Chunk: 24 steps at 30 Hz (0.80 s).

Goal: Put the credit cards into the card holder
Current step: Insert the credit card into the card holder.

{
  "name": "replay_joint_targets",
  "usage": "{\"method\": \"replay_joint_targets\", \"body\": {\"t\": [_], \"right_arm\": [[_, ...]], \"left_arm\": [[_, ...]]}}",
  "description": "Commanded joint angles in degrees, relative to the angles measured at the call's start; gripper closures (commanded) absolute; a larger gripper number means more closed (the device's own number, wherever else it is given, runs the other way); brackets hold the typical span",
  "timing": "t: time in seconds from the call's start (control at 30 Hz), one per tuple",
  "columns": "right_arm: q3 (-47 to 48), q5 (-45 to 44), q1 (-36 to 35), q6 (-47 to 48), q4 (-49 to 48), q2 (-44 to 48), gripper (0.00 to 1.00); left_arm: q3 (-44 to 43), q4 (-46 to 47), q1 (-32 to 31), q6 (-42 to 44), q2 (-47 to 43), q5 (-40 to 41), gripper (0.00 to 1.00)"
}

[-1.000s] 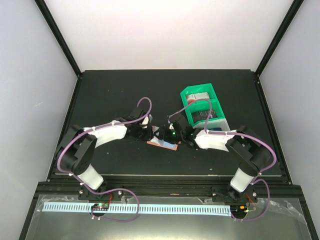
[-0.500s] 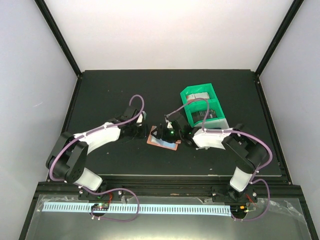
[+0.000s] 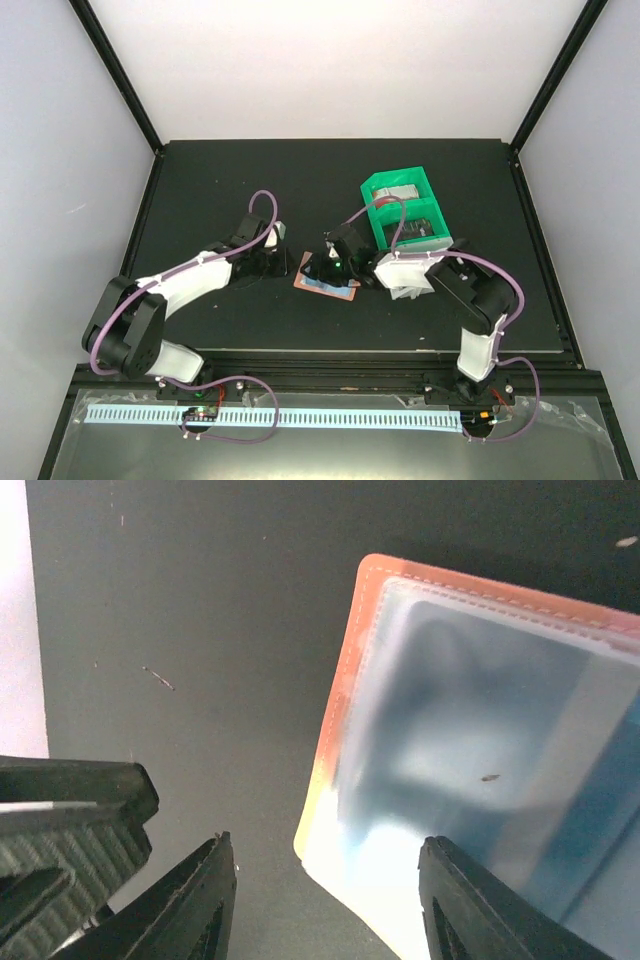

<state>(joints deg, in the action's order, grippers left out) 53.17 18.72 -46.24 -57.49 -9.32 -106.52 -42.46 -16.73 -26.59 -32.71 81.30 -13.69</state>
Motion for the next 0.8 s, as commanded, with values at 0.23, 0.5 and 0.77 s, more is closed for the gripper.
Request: {"method": "replay_joint_targets", "body": {"t": [0.23,0.5,0.77], "right_arm": [[0.2,-16.0,0.3,6.5,17.3,16.7,0.5],[-5.2,-16.9,0.3,6.4,20.6,22.7,0.52],[-6.8,-21.2,0.3,6.5,23.6,25.8,0.52]], "left_arm": [[-1.1,9.0,0.0,4.6,3.6,-19.3,0.7],[-3.2,8.4,-1.2,2.6,10.7,-16.1,0.79],[-3.9,4.8,-1.2,0.8,15.2,-9.3,0.81]]}}
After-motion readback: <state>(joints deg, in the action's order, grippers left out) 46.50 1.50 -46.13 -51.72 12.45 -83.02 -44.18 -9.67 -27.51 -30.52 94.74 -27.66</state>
